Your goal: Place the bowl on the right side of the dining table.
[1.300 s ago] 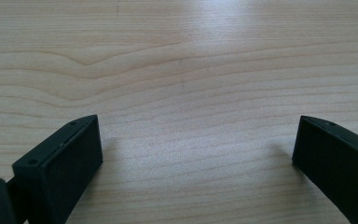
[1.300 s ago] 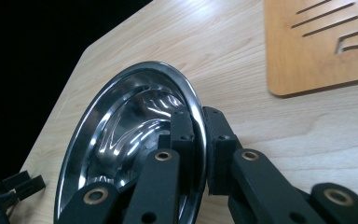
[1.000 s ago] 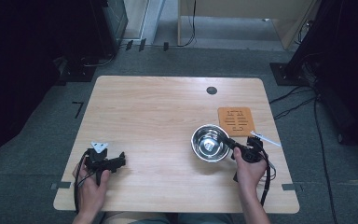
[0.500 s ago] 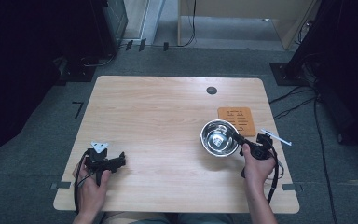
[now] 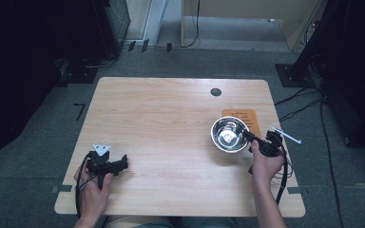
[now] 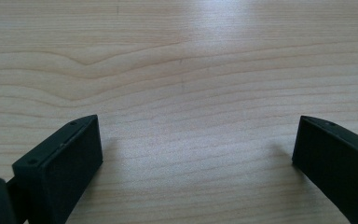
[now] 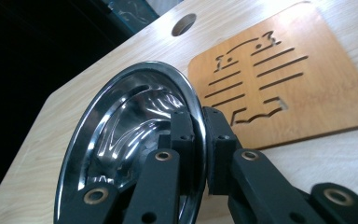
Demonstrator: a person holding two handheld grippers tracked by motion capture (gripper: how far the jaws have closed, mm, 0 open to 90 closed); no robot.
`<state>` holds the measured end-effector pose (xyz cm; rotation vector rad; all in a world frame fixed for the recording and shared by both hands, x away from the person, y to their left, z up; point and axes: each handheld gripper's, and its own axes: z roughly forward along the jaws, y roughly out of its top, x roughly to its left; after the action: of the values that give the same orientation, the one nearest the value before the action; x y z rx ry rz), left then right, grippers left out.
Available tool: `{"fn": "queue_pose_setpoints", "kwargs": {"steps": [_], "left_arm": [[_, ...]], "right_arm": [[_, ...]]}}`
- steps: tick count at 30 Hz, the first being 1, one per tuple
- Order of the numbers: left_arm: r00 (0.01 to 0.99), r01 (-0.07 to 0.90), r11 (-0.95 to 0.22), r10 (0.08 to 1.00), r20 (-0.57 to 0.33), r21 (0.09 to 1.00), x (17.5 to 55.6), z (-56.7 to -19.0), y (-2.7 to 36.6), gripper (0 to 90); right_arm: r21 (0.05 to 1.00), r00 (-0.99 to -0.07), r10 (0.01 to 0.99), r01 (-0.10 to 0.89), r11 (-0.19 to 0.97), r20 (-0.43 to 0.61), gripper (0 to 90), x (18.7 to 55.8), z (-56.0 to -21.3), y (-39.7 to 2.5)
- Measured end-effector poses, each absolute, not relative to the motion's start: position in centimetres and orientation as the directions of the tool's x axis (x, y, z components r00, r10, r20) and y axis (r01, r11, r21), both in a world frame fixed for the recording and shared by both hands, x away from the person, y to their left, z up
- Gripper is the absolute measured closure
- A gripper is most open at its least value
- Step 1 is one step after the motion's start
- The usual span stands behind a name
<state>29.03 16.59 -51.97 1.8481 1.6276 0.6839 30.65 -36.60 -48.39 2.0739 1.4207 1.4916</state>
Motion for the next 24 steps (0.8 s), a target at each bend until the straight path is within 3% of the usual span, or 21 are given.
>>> {"fn": "queue_pose_setpoints", "kwargs": {"steps": [24], "left_arm": [[0.126,0.697,-0.090,0.992,0.003,0.712,29.0,-52.0,16.6,1.2]], "right_arm": [[0.576,0.243,0.729,0.477,-0.664,0.640,85.5,35.3,-49.0,-40.1]]}}
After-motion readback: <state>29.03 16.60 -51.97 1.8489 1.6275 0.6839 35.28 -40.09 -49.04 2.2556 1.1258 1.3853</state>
